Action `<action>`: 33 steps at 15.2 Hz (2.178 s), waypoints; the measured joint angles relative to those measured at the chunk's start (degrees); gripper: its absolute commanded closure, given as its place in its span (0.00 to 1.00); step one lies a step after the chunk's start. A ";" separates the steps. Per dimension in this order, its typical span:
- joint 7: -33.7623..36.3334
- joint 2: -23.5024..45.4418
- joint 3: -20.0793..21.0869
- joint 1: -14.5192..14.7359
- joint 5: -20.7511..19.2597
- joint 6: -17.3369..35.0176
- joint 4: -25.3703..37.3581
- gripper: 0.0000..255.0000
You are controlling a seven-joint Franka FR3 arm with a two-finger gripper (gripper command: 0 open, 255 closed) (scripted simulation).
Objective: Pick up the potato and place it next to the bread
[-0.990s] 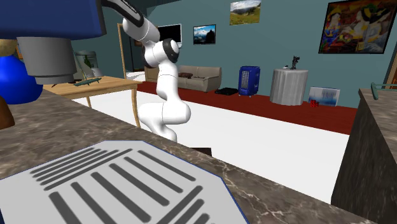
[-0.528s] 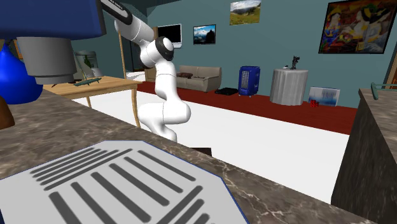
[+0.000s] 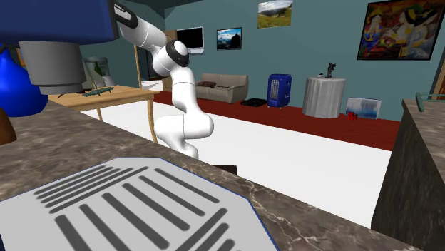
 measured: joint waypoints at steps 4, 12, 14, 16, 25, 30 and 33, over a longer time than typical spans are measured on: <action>0.29 -1.73 0.00 -1.30 -1.02 3.01 -4.64 1.00; 0.79 -4.66 -0.33 -3.64 -2.90 8.23 -12.68 1.00; 0.96 -5.40 -0.42 -4.29 -3.41 9.56 -14.76 1.00; 1.11 -5.76 -0.72 -4.57 -3.81 10.83 -16.36 1.00; 1.45 -8.14 -2.24 -6.73 -6.05 16.57 -24.28 1.00; 1.50 -8.91 -3.68 -7.50 -7.30 19.85 -28.10 1.00; 1.64 -9.20 -4.63 -7.88 -8.10 21.99 -30.40 1.00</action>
